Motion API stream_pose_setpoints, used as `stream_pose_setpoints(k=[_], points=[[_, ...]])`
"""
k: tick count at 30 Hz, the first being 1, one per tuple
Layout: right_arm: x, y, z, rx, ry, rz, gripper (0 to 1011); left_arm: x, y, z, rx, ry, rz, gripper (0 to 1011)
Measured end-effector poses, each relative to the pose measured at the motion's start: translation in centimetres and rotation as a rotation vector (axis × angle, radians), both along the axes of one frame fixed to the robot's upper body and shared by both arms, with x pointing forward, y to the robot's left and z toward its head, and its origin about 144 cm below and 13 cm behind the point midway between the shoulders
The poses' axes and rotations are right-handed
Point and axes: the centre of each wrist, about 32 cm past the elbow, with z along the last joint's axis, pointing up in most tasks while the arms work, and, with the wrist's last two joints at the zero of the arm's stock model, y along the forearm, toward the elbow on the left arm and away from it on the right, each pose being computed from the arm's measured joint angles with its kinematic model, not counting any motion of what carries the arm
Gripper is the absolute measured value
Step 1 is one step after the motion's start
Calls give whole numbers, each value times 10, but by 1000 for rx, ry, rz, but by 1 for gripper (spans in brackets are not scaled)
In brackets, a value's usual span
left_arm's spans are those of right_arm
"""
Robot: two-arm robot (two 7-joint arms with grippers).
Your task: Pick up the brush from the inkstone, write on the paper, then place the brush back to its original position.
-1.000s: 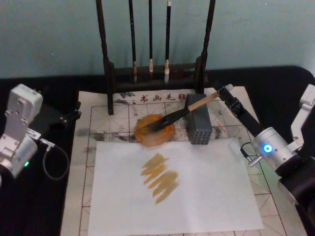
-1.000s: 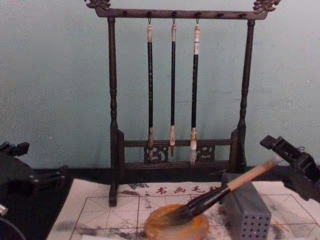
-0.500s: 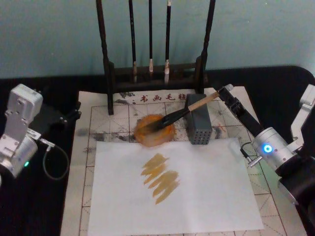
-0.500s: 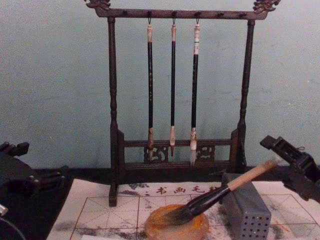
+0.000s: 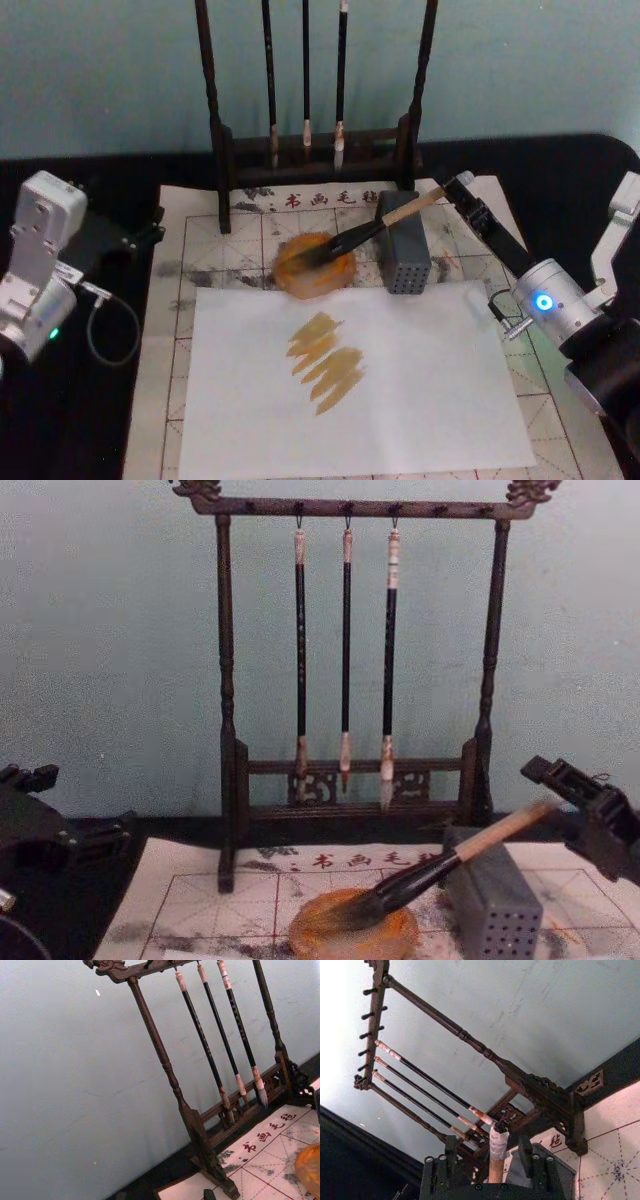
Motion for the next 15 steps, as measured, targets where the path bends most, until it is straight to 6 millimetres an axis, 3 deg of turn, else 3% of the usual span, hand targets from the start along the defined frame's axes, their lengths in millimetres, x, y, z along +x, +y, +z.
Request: stream_pose_setpoints(k=[6,15], points=[[0,0,0,0,0,0,659,0,0,0,0,0,0,1001],[0,0,0,0,0,0,352,0,0,0,0,0,0,1001]])
